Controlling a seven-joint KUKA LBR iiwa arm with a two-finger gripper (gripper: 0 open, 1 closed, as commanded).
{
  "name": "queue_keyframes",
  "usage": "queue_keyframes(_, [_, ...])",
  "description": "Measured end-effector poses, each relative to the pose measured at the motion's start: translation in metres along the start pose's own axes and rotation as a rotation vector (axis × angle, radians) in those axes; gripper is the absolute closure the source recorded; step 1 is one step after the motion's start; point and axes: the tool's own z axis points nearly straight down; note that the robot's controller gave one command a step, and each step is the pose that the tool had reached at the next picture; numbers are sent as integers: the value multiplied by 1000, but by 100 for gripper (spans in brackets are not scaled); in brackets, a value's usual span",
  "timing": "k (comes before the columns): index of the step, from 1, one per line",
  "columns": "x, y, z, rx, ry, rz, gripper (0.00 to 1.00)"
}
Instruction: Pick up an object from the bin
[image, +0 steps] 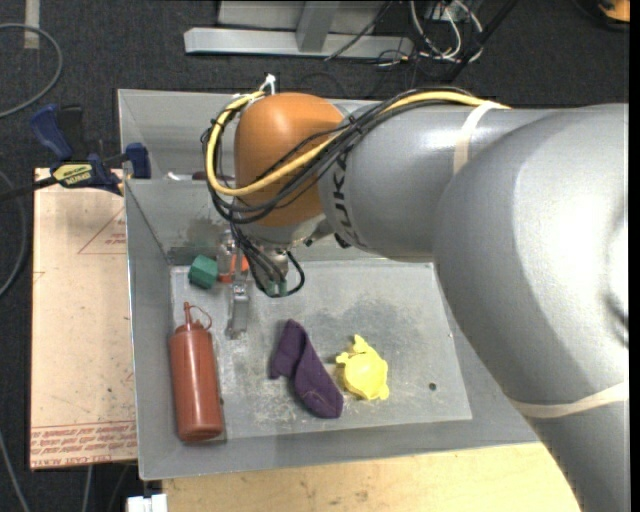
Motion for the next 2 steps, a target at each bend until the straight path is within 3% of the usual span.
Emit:
queue_keyframes(1, [-2, -1, -5, -1, -7, 3, 0])
queue_keyframes(2, [11, -19, 7, -3, -8, -129, 0])
